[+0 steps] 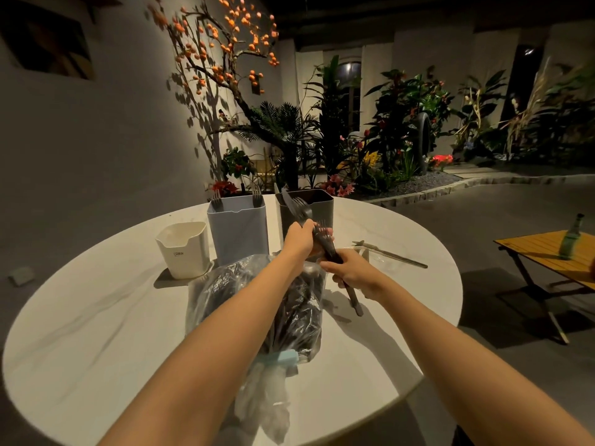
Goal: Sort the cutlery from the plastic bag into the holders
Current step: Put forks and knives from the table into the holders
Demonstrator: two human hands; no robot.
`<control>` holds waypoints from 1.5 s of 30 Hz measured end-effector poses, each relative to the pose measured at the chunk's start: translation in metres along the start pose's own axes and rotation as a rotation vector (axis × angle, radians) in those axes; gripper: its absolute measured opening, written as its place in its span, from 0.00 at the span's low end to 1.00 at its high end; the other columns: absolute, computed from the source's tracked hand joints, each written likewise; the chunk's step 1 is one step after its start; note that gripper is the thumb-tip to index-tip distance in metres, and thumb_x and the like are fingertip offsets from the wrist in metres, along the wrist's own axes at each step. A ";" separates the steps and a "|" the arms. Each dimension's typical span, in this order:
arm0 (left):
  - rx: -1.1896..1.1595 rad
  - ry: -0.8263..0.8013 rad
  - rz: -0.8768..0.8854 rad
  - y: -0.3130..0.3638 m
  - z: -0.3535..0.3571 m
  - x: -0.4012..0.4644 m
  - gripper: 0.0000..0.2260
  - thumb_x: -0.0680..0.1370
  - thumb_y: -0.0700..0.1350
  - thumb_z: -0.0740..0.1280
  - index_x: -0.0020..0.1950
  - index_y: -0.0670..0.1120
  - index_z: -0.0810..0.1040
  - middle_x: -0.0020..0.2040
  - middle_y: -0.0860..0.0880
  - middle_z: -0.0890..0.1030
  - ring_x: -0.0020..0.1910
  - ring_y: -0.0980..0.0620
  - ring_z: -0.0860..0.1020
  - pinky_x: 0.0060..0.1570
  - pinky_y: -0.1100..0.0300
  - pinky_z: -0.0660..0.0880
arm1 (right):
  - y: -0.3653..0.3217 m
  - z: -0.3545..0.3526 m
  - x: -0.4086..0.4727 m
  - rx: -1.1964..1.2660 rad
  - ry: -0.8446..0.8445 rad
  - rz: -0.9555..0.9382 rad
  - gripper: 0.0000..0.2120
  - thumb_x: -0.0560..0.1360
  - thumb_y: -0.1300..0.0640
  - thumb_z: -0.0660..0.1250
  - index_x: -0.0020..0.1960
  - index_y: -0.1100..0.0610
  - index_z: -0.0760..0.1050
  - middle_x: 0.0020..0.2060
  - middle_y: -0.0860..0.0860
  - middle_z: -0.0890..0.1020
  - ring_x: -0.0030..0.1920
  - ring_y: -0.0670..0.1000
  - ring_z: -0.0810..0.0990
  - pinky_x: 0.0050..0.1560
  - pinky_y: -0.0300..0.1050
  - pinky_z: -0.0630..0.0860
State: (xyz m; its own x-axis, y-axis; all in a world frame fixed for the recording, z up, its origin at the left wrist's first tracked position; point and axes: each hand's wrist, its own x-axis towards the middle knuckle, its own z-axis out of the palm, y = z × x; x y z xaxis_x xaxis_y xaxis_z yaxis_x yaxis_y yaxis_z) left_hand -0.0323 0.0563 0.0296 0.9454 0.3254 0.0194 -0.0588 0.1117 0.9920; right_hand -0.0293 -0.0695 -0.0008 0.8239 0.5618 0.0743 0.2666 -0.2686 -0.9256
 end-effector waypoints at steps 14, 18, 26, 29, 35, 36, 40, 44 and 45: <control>-0.288 0.337 0.074 0.006 -0.014 0.008 0.07 0.83 0.40 0.51 0.47 0.43 0.66 0.38 0.47 0.65 0.32 0.53 0.68 0.35 0.58 0.75 | -0.001 0.001 0.008 -0.204 -0.127 0.113 0.04 0.80 0.61 0.61 0.47 0.58 0.71 0.35 0.53 0.73 0.30 0.46 0.66 0.27 0.36 0.65; -0.251 0.372 0.103 0.008 -0.024 0.009 0.10 0.83 0.41 0.50 0.42 0.46 0.63 0.35 0.48 0.64 0.29 0.54 0.66 0.30 0.61 0.68 | 0.002 -0.004 0.009 -0.220 -0.009 0.127 0.06 0.82 0.60 0.58 0.46 0.57 0.70 0.35 0.51 0.71 0.29 0.44 0.65 0.21 0.30 0.63; -0.191 0.136 -0.006 -0.001 -0.017 0.000 0.14 0.84 0.50 0.54 0.43 0.45 0.68 0.33 0.48 0.69 0.30 0.53 0.69 0.33 0.60 0.71 | -0.021 0.008 0.021 0.040 0.134 0.027 0.16 0.84 0.53 0.47 0.56 0.62 0.69 0.39 0.53 0.69 0.36 0.48 0.66 0.34 0.39 0.65; -0.083 0.103 -0.014 0.000 -0.013 0.000 0.15 0.84 0.52 0.53 0.44 0.45 0.70 0.35 0.48 0.71 0.33 0.53 0.70 0.37 0.60 0.73 | -0.029 0.013 0.026 0.092 0.210 -0.046 0.13 0.84 0.56 0.48 0.52 0.61 0.68 0.39 0.52 0.73 0.36 0.46 0.70 0.33 0.37 0.68; 0.094 0.107 0.032 0.002 -0.011 0.000 0.16 0.85 0.51 0.51 0.60 0.43 0.73 0.57 0.42 0.78 0.58 0.45 0.77 0.59 0.52 0.74 | -0.031 0.016 0.036 0.057 0.267 -0.121 0.13 0.83 0.52 0.54 0.46 0.57 0.71 0.38 0.54 0.74 0.38 0.49 0.73 0.37 0.41 0.72; 0.114 0.107 0.020 0.002 -0.011 0.000 0.18 0.85 0.52 0.50 0.63 0.43 0.73 0.59 0.42 0.77 0.60 0.45 0.76 0.61 0.52 0.73 | -0.031 0.017 0.038 0.046 0.264 -0.118 0.14 0.83 0.51 0.54 0.44 0.58 0.71 0.37 0.54 0.74 0.38 0.50 0.73 0.37 0.41 0.71; 0.070 0.090 -0.003 0.003 -0.009 0.003 0.24 0.85 0.55 0.47 0.66 0.42 0.75 0.62 0.42 0.78 0.60 0.46 0.76 0.62 0.52 0.73 | -0.036 0.021 0.041 0.013 0.244 -0.125 0.20 0.83 0.51 0.54 0.37 0.59 0.68 0.31 0.54 0.70 0.33 0.48 0.69 0.35 0.39 0.69; 0.106 0.074 0.001 0.002 -0.007 0.004 0.25 0.82 0.59 0.54 0.67 0.41 0.73 0.62 0.42 0.77 0.63 0.44 0.75 0.66 0.47 0.72 | -0.036 0.025 0.044 0.025 0.236 -0.092 0.19 0.83 0.53 0.54 0.36 0.59 0.66 0.31 0.53 0.71 0.32 0.47 0.70 0.34 0.36 0.69; 0.123 0.080 -0.001 0.002 -0.008 0.005 0.24 0.82 0.57 0.57 0.67 0.40 0.72 0.63 0.42 0.76 0.63 0.44 0.75 0.66 0.47 0.72 | -0.037 0.025 0.044 0.017 0.220 -0.085 0.18 0.83 0.54 0.54 0.36 0.59 0.66 0.31 0.53 0.71 0.32 0.47 0.70 0.35 0.36 0.70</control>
State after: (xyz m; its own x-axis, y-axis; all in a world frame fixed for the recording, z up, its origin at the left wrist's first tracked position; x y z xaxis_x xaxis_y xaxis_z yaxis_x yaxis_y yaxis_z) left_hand -0.0300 0.0652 0.0305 0.9166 0.3996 0.0133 -0.0136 -0.0020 0.9999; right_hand -0.0156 -0.0156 0.0272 0.8887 0.3969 0.2297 0.3327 -0.2134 -0.9186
